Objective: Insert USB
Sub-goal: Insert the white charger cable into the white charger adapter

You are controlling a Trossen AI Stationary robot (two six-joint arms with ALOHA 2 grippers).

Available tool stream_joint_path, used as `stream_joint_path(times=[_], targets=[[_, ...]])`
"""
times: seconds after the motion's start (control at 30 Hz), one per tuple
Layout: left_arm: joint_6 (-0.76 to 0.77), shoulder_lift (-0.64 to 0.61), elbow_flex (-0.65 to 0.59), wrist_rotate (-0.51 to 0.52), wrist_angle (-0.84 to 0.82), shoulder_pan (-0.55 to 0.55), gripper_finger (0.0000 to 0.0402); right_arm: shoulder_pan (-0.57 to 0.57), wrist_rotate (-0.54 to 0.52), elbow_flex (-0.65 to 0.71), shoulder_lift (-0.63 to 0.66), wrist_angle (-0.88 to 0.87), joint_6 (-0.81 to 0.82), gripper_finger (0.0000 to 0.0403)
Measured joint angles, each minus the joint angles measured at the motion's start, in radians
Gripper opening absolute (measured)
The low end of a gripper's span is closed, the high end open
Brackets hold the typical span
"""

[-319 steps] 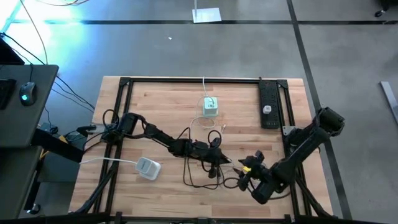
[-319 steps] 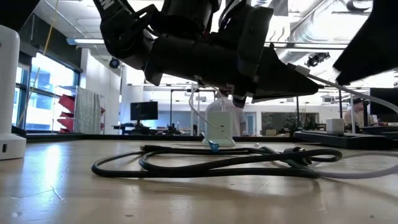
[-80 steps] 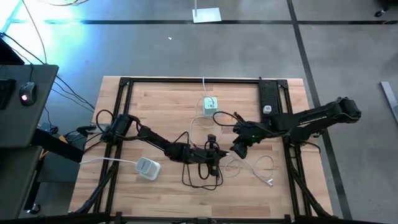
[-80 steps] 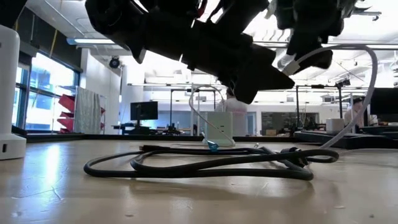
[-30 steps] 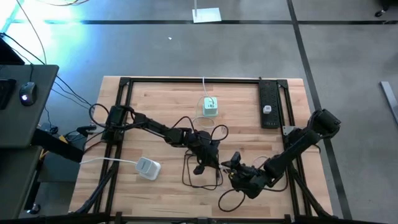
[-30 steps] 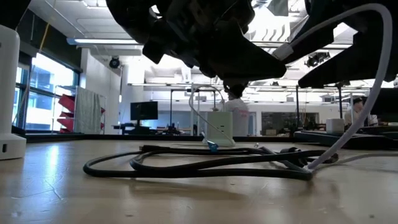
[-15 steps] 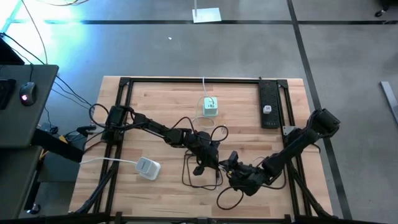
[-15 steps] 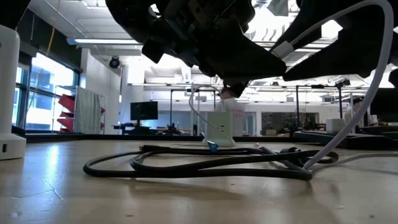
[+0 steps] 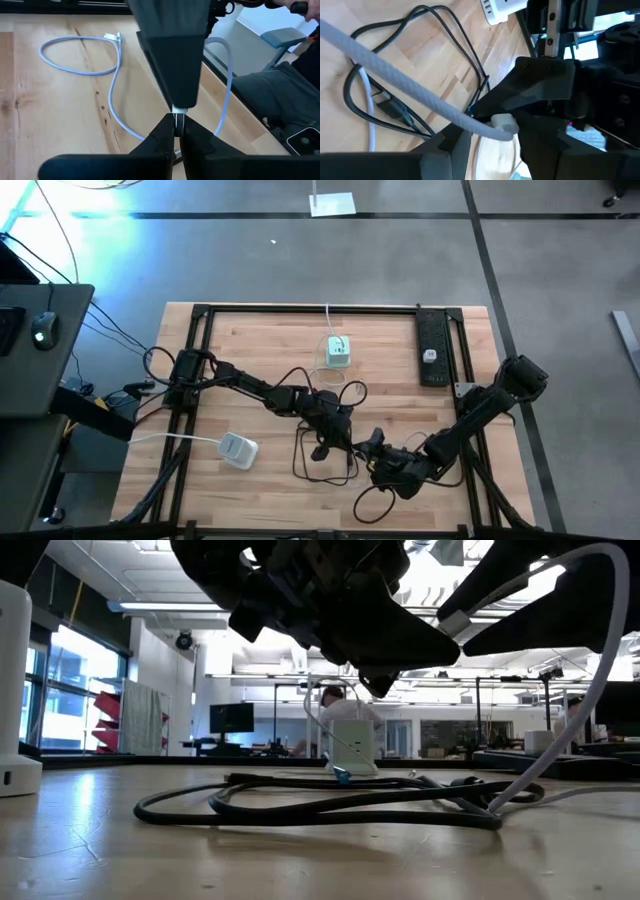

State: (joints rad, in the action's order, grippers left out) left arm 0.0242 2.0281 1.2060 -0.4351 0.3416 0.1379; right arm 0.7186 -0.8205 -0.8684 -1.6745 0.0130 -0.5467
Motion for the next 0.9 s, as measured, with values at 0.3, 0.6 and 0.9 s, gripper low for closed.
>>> stream_joint_path(times=[0.3, 0.6, 0.9], targets=[[0.0, 0.0, 0.0, 0.0, -0.002, 0.0, 0.0, -0.013, 0.004, 0.0, 0.0, -0.001, 0.014, 0.0128], [0.0, 0.0, -0.001, 0.002, -0.004, -0.001, 0.0, -0.031, 0.005, 0.0, 0.0, -0.016, 0.048, 0.0128], [0.0, 0.0, -0.001, 0.003, -0.006, 0.0, 0.0, -0.034, 0.01, 0.0, 0.0, -0.021, 0.05, 0.0079]])
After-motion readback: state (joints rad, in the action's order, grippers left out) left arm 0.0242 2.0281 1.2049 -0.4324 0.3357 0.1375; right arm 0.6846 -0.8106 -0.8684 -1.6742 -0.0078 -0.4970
